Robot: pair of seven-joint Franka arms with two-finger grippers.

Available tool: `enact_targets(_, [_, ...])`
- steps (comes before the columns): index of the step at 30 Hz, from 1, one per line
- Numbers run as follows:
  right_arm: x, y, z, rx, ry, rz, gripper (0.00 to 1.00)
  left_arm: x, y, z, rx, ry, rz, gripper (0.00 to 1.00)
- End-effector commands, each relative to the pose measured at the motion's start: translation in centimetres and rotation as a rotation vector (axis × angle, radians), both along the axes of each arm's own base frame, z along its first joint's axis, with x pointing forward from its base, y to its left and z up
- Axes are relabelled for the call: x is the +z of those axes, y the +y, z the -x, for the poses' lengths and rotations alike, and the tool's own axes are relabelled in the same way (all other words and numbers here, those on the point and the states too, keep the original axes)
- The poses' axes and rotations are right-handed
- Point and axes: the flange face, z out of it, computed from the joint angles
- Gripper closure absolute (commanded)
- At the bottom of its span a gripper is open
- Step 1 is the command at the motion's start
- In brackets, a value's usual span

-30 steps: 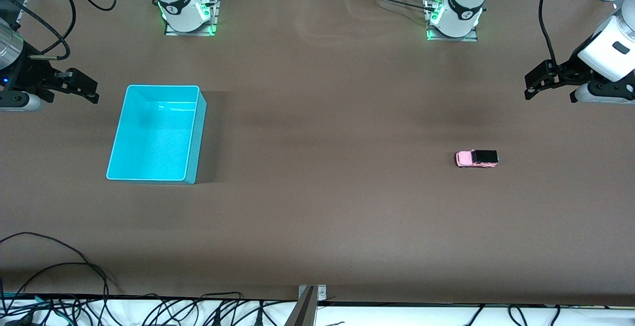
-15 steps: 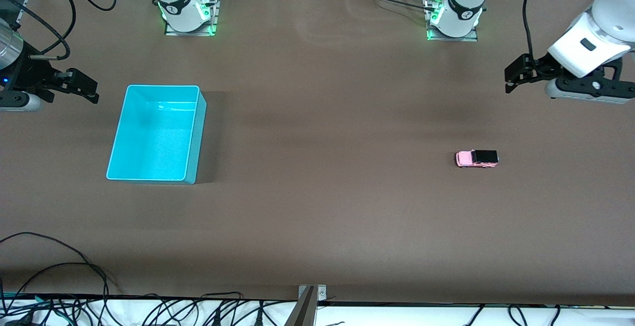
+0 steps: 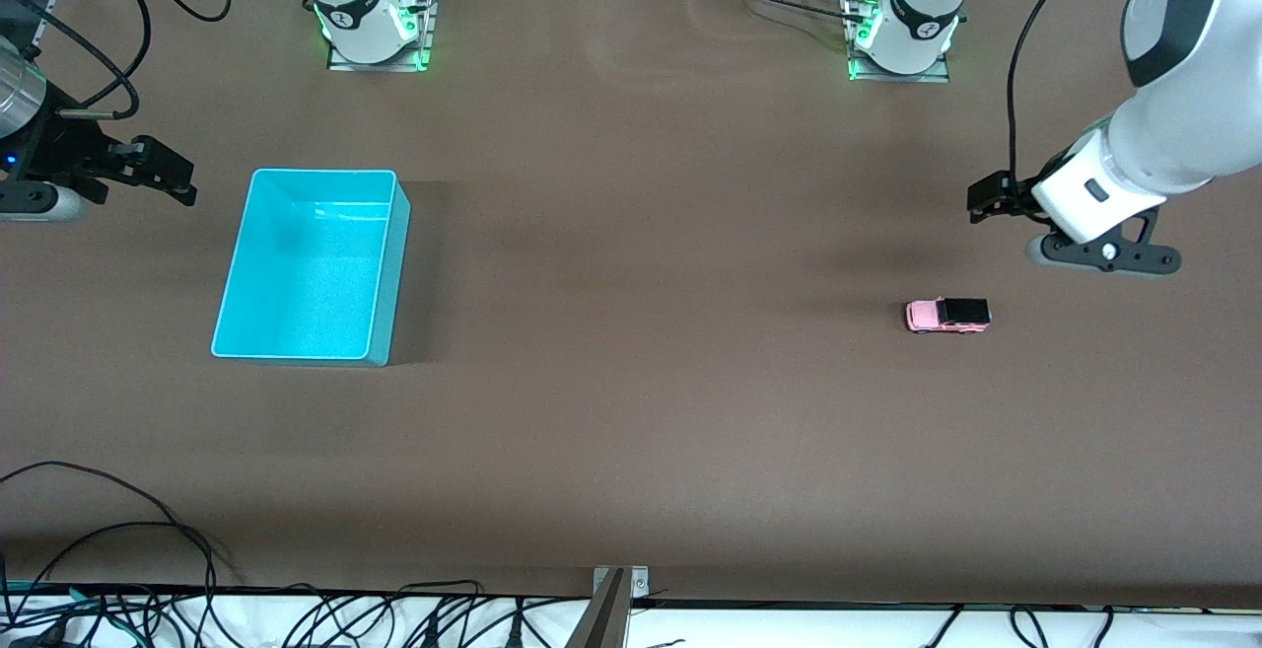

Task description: Wind and store pink jeep toy

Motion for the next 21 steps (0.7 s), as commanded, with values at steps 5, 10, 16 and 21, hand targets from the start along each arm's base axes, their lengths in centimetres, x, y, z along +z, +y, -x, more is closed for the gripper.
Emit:
enact_targets(5, [0.5,-0.1,0.2,-0.008,0.002,-0.014,0.00,-2.4,1.2,-1.5,-0.004,0.047,0.016,0.00])
enact_targets(10, [0.5,-0.1,0.2,-0.008,0.002,-0.014,0.00,-3.6,3.4,-2.0,-0.119,0.067,0.045,0.00])
enact_targets(16, [0.5,-0.1,0.2,-0.008,0.002,-0.014,0.00,-5.7,6.7,-2.7,-0.316,0.100,0.106,0.00])
enact_targets(21, [0.5,-0.1,0.2,-0.008,0.002,-0.014,0.00,-8.0,8.9,-3.6,-0.492,0.101,0.167,0.00])
